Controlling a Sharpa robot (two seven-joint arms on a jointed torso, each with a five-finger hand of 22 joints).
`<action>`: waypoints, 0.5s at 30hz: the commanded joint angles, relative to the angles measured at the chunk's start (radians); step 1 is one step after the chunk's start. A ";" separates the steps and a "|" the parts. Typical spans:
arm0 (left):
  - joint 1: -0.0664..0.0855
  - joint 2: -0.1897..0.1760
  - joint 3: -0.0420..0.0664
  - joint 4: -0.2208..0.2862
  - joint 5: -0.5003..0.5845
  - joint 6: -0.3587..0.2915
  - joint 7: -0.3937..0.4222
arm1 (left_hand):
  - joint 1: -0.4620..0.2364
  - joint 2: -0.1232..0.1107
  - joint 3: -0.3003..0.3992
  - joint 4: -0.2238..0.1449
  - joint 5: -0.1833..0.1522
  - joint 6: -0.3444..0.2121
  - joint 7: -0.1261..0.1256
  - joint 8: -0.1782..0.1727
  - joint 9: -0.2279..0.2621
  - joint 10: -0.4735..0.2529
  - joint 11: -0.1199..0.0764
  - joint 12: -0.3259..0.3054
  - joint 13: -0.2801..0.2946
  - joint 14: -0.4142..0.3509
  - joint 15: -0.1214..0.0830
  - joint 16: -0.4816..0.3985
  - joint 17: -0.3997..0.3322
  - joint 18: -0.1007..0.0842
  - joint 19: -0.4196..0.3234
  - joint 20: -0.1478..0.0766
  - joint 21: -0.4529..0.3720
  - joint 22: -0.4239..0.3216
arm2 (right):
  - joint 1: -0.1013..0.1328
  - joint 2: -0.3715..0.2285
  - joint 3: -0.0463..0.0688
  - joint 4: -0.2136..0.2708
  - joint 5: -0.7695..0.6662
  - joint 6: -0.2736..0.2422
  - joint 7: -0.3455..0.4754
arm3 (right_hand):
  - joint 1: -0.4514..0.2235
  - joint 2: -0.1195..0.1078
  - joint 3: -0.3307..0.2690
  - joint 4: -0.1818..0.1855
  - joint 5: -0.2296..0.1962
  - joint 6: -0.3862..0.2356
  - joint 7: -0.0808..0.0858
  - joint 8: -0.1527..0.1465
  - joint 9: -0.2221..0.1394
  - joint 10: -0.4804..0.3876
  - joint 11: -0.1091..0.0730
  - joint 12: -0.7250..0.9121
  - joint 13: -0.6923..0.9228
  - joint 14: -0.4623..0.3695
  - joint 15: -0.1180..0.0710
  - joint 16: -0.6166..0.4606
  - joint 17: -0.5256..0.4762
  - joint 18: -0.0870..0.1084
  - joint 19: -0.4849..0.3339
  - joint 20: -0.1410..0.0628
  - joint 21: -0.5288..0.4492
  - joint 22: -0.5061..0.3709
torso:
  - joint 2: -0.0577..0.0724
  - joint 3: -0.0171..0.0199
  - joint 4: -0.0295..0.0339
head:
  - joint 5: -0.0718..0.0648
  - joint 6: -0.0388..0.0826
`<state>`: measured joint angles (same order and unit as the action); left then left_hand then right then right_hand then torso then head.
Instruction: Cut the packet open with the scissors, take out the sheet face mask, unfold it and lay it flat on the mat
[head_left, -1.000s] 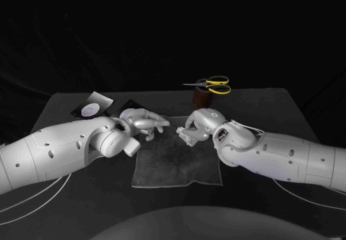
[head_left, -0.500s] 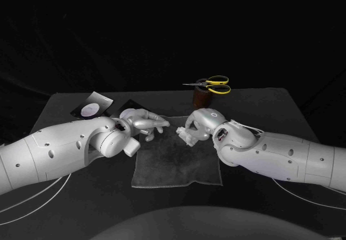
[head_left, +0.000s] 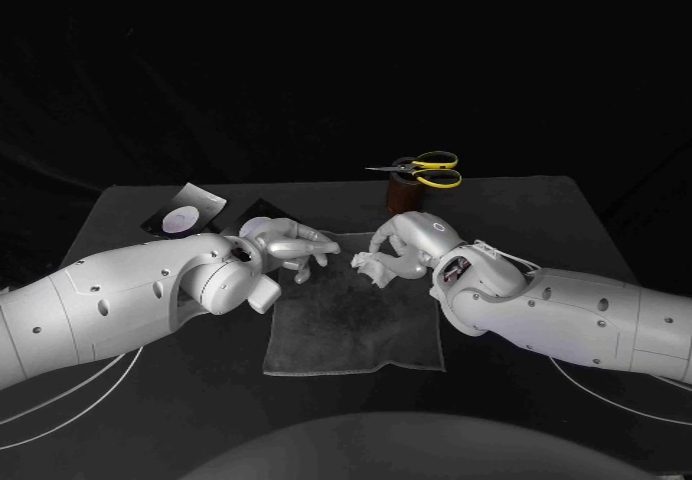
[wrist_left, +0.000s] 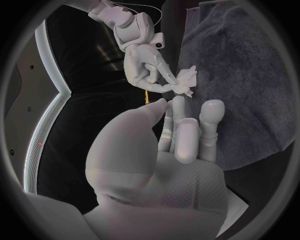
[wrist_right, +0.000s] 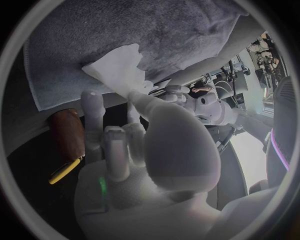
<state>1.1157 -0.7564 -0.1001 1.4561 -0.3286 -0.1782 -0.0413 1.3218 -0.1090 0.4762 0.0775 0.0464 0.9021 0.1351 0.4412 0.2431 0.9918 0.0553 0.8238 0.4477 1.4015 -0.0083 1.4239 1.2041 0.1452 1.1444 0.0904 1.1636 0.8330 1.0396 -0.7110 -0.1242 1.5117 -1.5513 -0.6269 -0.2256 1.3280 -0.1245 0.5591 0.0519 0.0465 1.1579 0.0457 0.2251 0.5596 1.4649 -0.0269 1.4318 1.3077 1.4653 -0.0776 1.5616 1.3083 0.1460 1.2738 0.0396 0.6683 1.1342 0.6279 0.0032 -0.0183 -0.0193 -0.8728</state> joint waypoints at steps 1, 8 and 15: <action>0.000 0.003 0.001 0.002 0.005 0.021 0.002 | 0.003 -0.010 0.004 0.010 0.002 -0.008 -0.003 0.008 0.003 -0.008 0.001 -0.011 -0.008 -0.018 0.001 -0.019 -0.033 0.007 -0.024 0.001 -0.024 -0.035 | 0.004 -0.011 0.003 0.016 0.141 -0.055 0.062 | -0.005 0.009 0.008 0.000 0.002 0.009 -0.002 0.012 0.022 0.087 -0.004 0.004 0.195 0.103 -0.004 0.003 0.250 0.008 0.007 0.000 0.006 0.002 | 0.000 0.0003 0.0004 | 0.002 0.000; 0.000 0.005 0.001 0.002 0.005 0.018 0.003 | 0.008 -0.022 0.014 0.031 0.002 -0.021 0.004 0.019 0.011 -0.023 0.010 -0.074 -0.053 -0.106 0.009 -0.118 -0.192 0.035 -0.128 0.009 -0.147 -0.204 | 0.022 -0.038 0.007 0.046 0.387 -0.038 0.089 | -0.010 0.012 0.013 -0.001 0.002 0.009 -0.002 0.014 0.024 0.087 -0.004 0.003 0.194 0.102 -0.005 0.001 0.246 0.010 0.004 -0.001 -0.004 -0.002 | 0.000 0.0000 -0.0002 | 0.004 0.000; -0.004 0.012 0.000 -0.005 -0.011 0.008 0.020 | 0.032 -0.055 0.018 0.024 0.002 -0.058 0.024 0.010 0.009 -0.078 0.036 -0.175 -0.123 -0.264 0.031 -0.284 -0.442 0.037 -0.165 0.027 -0.218 -0.261 | 0.038 -0.066 0.014 0.088 0.578 -0.036 0.128 | -0.012 0.014 0.015 -0.001 0.002 0.008 -0.002 0.015 0.024 0.086 -0.004 -0.004 0.191 0.101 -0.005 0.000 0.243 0.011 0.003 -0.001 -0.009 -0.004 | 0.000 0.0000 -0.0010 | 0.002 0.000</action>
<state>1.1141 -0.7475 -0.1003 1.4521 -0.3297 -0.1763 -0.0406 1.3527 -0.1591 0.4948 0.1071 0.0464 0.8486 0.1601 0.4537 0.2526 0.9196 0.0901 0.6573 0.3307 1.1566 0.0228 1.1561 0.7865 0.1708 0.9852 0.1160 0.9504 0.5750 1.0750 -0.7745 -0.1114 1.5906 -1.1377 -0.6563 -0.1488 1.3198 -0.1169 0.5673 0.0521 0.0457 1.1582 0.0456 0.2251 0.5596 1.4648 -0.0268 1.4318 1.3080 1.4649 -0.0772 1.5615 1.3075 0.1442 1.2753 0.0413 0.6631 1.1311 0.6280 0.0032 -0.0183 -0.0145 -0.8728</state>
